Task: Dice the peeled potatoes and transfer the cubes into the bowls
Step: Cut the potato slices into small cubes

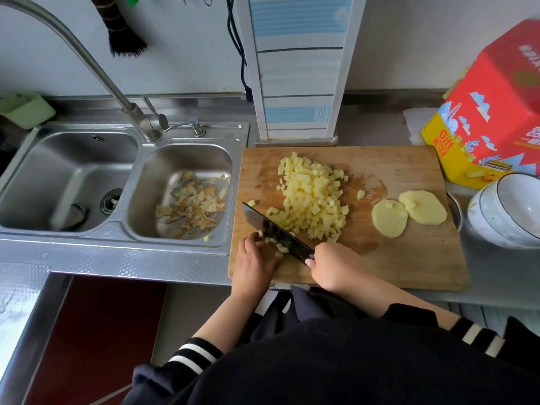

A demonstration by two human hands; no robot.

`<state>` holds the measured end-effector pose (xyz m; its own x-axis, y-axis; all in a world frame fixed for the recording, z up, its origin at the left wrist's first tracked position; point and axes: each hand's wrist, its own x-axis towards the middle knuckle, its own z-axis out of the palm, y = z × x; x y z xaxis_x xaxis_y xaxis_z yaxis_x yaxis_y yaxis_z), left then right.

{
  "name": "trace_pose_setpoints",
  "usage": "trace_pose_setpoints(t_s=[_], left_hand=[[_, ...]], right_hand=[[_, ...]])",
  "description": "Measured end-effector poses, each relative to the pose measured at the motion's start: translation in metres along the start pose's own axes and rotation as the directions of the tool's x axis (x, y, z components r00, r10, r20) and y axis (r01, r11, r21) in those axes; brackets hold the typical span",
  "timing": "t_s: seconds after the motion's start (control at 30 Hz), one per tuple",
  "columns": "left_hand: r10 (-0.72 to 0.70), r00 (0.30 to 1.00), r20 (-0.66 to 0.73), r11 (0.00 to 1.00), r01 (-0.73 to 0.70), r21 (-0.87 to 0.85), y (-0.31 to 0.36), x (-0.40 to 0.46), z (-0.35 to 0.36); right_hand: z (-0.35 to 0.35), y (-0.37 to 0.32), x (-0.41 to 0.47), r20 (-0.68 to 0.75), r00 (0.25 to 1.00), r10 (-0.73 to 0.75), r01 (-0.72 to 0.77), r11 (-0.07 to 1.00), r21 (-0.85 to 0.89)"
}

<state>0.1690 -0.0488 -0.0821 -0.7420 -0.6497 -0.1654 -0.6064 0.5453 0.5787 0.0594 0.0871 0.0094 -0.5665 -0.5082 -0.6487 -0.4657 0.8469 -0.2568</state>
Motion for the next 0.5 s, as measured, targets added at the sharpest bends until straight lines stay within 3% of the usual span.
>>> trace_pose_setpoints(t_s=[0.2, 0.23, 0.3, 0.37, 0.43, 0.5], left_hand=[[-0.151, 0.981, 0.124, 0.970, 0.171, -0.174, 0.025, 0.031, -0.007], [-0.153, 0.983, 0.102, 0.973, 0.167, -0.157, 0.024, 0.032, -0.013], [-0.127, 0.989, -0.079, 0.991, 0.124, -0.051, 0.011, 0.028, -0.032], [-0.166, 0.958, -0.235, 0.983, 0.180, 0.039, -0.018, 0.023, -0.055], [-0.314, 0.921, -0.233, 0.944, 0.328, 0.025, -0.049, 0.023, -0.072], [-0.369, 0.911, -0.182, 0.921, 0.384, 0.058, -0.067, 0.030, -0.080]], right_hand=[[-0.005, 0.012, 0.006, -0.109, 0.990, 0.083, -0.080, 0.996, 0.032], [-0.006, 0.014, 0.007, -0.112, 0.990, 0.090, -0.086, 0.996, 0.036], [-0.004, 0.017, 0.008, -0.107, 0.990, 0.088, -0.084, 0.996, 0.044], [-0.003, 0.019, 0.009, -0.107, 0.991, 0.080, -0.075, 0.996, 0.052], [-0.002, 0.020, 0.009, -0.104, 0.991, 0.083, -0.079, 0.996, 0.042], [-0.003, 0.019, 0.009, -0.110, 0.990, 0.087, -0.084, 0.996, 0.036]])
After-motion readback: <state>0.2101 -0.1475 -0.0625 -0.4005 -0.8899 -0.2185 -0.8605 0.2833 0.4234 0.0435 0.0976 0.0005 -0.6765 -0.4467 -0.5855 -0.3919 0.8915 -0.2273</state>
